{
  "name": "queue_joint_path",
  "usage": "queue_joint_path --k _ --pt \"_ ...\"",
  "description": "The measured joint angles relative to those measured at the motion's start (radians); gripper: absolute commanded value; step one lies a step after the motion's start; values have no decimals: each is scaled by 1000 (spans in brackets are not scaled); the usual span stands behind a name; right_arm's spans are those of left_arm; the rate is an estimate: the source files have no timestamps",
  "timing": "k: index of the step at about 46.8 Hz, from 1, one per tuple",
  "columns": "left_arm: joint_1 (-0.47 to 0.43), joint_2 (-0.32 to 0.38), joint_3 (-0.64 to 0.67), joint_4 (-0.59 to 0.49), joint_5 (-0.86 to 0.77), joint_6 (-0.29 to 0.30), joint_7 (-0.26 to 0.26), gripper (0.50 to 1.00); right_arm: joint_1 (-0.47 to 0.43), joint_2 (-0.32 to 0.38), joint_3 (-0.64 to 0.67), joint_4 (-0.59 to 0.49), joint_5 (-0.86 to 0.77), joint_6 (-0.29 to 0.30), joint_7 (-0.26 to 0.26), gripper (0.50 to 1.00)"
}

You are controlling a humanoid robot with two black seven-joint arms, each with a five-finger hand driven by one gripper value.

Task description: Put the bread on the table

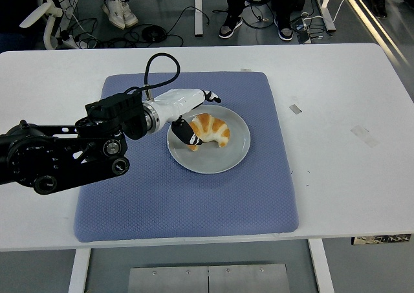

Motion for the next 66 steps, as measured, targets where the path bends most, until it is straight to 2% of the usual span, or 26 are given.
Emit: queue_joint_path --k 13,31,44,62,66 --pt "20 -32 0 19 21 2 -6 837 0 0 0 0 0 0 0 1000" --pt "40 -52 0 55 23 18 -11 805 0 0 0 0 0 0 0 1000" --pt "52 -59 1 60 38 31 -12 754 0 0 0 0 0 0 0 1000" --pt "69 -68 1 74 74 47 -14 749 0 0 0 0 0 0 0 1000" --pt "69 -68 1 74 75 47 -15 709 0 0 0 0 0 0 0 1000"
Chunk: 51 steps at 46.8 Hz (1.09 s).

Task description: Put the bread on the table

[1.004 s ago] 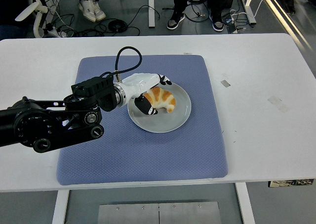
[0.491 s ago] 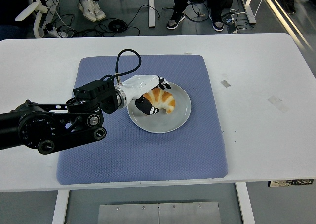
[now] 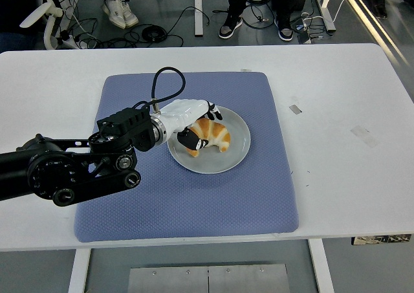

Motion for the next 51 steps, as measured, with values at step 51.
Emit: queue_joint_path --k 51 --pt "-47 68 -43 -15 -88 -27 -17 516 0 0 0 0 0 0 0 1000"
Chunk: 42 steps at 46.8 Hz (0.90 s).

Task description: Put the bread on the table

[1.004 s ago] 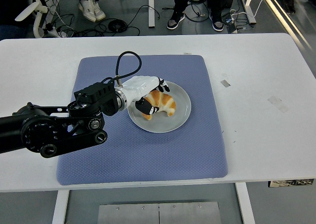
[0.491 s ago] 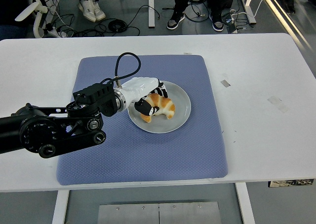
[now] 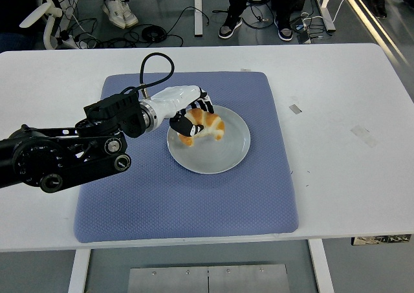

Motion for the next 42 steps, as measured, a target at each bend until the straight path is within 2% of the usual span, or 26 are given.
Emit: queue_joint_path --k 11,28,42 --pt "-18 87 -51 -2 -21 -52 -3 524 0 0 0 0 0 0 0 1000" --pt "0 260 -75 -2 -18 -65 -57 530 0 0 0 0 0 0 0 1000" --pt "58 292 -100 6 -12 -58 -97 531 0 0 0 0 0 0 0 1000"
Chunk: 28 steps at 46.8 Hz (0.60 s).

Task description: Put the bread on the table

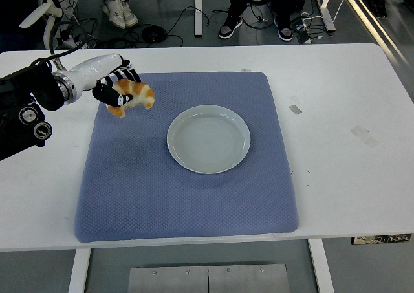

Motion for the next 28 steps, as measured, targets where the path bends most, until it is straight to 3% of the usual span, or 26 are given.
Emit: queue_joint_path --k 28 --pt "79 -11 55 66 106 104 -37 536 0 0 0 0 0 0 0 1000"
